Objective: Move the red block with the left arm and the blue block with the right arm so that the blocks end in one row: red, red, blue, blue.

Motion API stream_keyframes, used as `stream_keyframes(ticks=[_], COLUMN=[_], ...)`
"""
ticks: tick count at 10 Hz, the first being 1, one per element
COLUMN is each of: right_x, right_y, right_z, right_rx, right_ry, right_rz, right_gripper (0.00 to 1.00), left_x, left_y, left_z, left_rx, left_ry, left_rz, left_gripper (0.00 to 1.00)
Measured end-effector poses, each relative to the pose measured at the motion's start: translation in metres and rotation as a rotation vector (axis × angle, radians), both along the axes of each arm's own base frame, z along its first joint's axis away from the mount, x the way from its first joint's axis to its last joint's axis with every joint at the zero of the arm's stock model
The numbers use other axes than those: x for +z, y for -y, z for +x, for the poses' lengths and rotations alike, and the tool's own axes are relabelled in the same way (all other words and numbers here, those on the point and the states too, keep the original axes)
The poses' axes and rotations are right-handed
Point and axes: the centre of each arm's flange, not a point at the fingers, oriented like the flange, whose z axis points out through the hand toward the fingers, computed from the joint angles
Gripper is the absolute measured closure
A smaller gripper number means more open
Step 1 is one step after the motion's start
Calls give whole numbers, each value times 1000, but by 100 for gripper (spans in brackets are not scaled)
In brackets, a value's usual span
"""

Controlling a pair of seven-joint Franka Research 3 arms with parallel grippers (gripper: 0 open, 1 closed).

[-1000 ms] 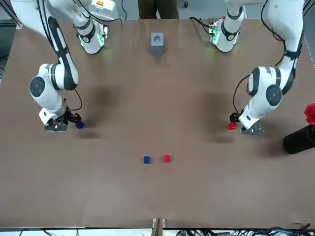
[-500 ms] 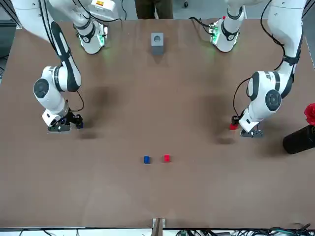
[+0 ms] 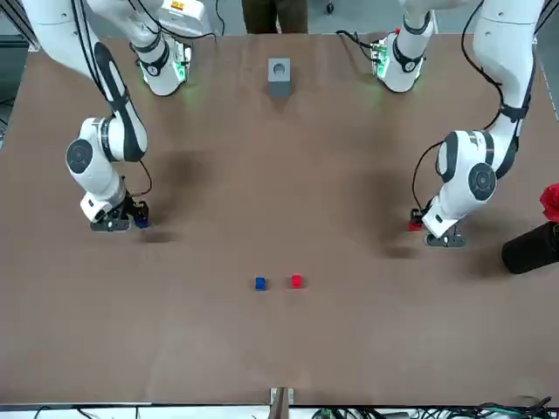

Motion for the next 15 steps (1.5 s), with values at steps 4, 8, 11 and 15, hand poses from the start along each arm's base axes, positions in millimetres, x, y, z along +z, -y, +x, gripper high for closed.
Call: stream_keyframes(ticks=[4, 8, 11, 15], right_x=[0, 0, -1, -1], right_y=[0, 0, -2, -5], right_z=[0, -1, -2, -2], right_rx=[-1, -2, -1, -4], right_ry=[1, -1, -2, -3], right_rz=[0, 1, 4, 10], right_gripper=[38, 45, 52, 64], left_x=[0, 0, 1, 2], left_y=[1, 13, 34, 81], left_z=[1, 11, 33, 57], left_rx=[-1, -8, -15, 17], left_ry=[1, 20, 48, 84], left_rz=[0, -3, -11, -46], left_gripper=[70, 70, 70, 70])
